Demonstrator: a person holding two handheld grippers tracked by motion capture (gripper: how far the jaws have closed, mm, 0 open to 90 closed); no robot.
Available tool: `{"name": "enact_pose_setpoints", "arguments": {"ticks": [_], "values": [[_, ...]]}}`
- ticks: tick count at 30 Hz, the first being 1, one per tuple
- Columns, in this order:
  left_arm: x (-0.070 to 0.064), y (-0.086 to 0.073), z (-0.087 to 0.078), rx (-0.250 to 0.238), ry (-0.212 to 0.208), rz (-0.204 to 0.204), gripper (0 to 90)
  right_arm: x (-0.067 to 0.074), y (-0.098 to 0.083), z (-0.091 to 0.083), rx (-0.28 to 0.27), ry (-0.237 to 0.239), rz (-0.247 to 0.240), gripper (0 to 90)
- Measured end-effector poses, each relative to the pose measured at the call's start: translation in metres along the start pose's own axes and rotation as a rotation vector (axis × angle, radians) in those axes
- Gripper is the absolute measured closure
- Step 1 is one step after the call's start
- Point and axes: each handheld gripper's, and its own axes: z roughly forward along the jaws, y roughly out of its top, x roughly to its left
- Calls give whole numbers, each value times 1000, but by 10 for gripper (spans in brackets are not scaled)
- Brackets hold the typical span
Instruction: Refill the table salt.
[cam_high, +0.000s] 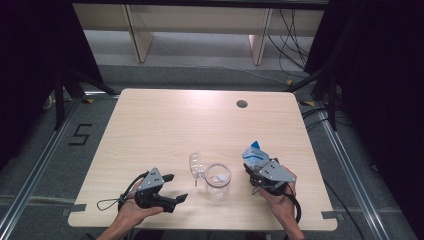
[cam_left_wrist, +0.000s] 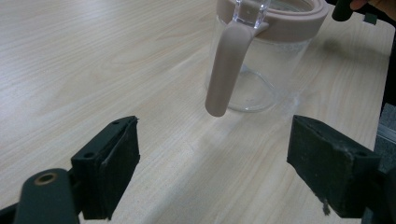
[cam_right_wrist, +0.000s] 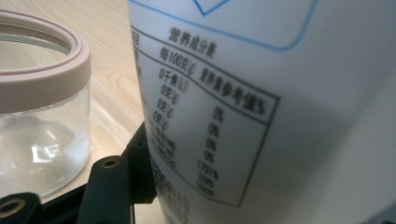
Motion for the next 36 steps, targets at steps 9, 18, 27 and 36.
{"name": "enact_pose_setpoints", "arguments": {"ticks": [9, 18, 27, 36], "values": [[-1, -1, 1, -3, -1, -3, 163, 4, 3, 0, 18, -23, -93, 424], [-1, -1, 1, 10, 6, 10, 162, 6, 6, 0, 26, -45, -133, 424], [-1, -1, 1, 1, 5, 9, 163, 8, 8, -1, 30, -65, -156, 424], [-1, -1, 2, 2, 3, 8, 163, 6, 9, -1, 34, -72, -198, 424]]}}
